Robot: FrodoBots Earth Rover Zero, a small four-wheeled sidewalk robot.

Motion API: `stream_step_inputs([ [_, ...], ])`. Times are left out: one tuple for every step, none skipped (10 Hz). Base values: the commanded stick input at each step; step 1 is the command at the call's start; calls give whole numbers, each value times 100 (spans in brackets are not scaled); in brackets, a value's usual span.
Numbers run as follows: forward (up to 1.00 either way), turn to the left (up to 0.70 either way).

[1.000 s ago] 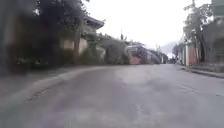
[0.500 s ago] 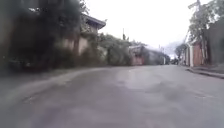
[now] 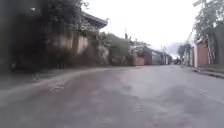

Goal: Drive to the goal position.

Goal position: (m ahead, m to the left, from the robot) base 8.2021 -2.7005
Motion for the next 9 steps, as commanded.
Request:
stream_step_inputs([
  [100,-22],
  [100,-39],
  [100,-40],
  [100,-40],
  [100,-34],
  [100,0],
  [100,0],
  [100,0],
  [100,0],
])
